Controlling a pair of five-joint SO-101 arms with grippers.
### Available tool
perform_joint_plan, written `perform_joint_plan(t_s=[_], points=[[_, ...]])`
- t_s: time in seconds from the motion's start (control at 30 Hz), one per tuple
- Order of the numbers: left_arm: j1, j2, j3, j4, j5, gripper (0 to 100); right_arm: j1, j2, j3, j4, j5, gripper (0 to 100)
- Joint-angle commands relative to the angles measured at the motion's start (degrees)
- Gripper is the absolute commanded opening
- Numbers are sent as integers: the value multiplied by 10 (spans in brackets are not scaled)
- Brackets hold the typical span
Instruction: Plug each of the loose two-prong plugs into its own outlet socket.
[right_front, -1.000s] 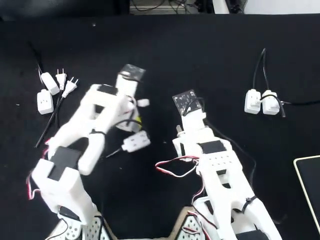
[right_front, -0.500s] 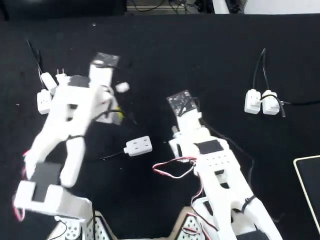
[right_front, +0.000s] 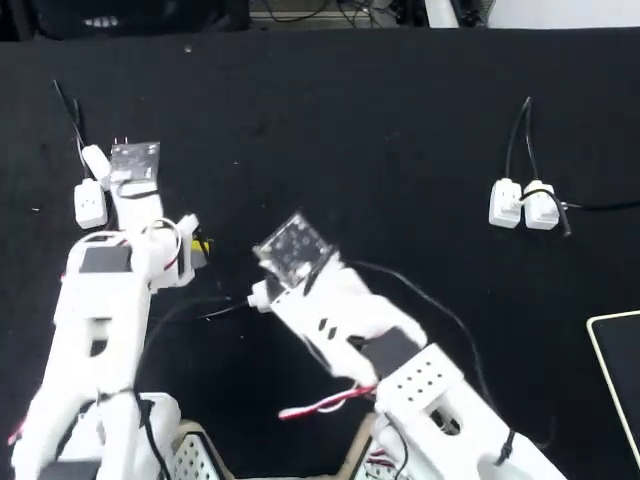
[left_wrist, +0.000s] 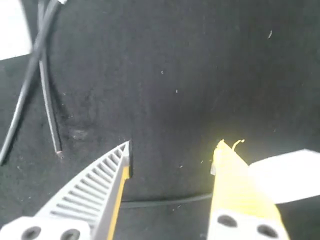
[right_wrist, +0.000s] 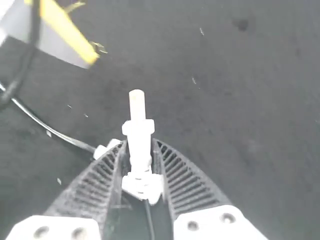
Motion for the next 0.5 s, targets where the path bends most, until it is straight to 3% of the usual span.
perform_joint_plan(t_s=[0.0,0.17,0.47], points=[[7,-113,34,-11,44,266,-36,-18,50,-120,4,11],[44,-217,96,-35,45,266,-47,-18,103,-193,3,11],[102,-314,146,-46,44,266,-85,-18,112,-200,3,11]])
